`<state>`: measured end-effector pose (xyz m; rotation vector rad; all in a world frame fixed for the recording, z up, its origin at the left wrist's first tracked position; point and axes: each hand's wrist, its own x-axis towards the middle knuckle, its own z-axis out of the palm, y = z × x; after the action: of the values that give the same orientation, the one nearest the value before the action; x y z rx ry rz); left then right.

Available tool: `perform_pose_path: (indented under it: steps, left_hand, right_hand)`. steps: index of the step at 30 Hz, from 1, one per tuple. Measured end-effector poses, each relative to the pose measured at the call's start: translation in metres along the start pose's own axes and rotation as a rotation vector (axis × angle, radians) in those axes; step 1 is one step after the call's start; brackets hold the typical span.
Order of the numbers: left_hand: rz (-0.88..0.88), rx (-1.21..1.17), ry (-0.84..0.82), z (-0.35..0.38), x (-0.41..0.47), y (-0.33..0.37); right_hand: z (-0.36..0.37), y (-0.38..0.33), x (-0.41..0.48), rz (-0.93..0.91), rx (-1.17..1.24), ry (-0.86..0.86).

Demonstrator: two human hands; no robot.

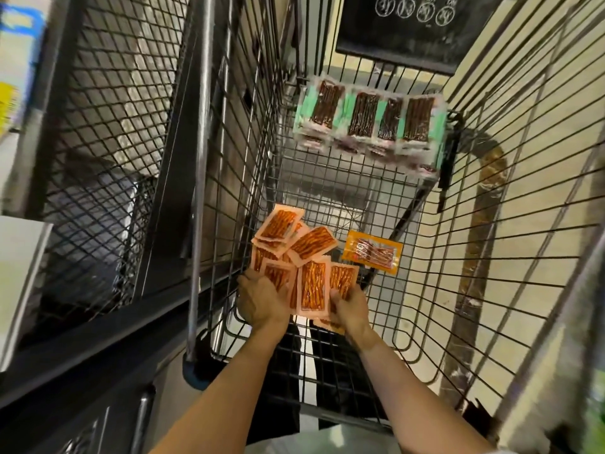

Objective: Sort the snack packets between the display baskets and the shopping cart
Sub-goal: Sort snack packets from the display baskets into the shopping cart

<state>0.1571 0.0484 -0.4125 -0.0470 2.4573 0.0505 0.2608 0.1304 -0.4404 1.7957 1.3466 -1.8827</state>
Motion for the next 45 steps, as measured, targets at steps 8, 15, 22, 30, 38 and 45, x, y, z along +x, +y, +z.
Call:
perform_pose_path:
  steps: [8, 15, 22, 30, 38, 45]
  left_hand:
    - [-0.01, -0.097, -0.043, -0.01, 0.0, 0.002]
    - [-0.055, -0.506, -0.212, -0.014, 0.002, -0.003]
    - [-0.118, -0.999, -0.524, -0.033, -0.005, -0.01]
    - [0.074, -1.01, -0.668, -0.036, -0.019, 0.006]
    - [0.356, -0.408, -0.385, 0.007, -0.034, 0.031]
    - [0.062, 0.035, -0.173, 0.029, -0.03, 0.03]
  right_hand:
    - [-0.016, 0.008, 0.011, -0.032, -0.112, 0.177]
    - [-0.021, 0.002, 0.006, -0.073, 0.006, 0.158]
    - [-0.039, -0.011, -0.003, -0.096, 0.148, 0.035]
    - [-0.053, -0.023, -0.014, -0.12, 0.257, -0.187]
    - [-0.064, -0.019, -0.006, -0.011, 0.404, -0.121]
    - [-0.079, -0.01, 0.003, 0.049, 0.448, -0.014]
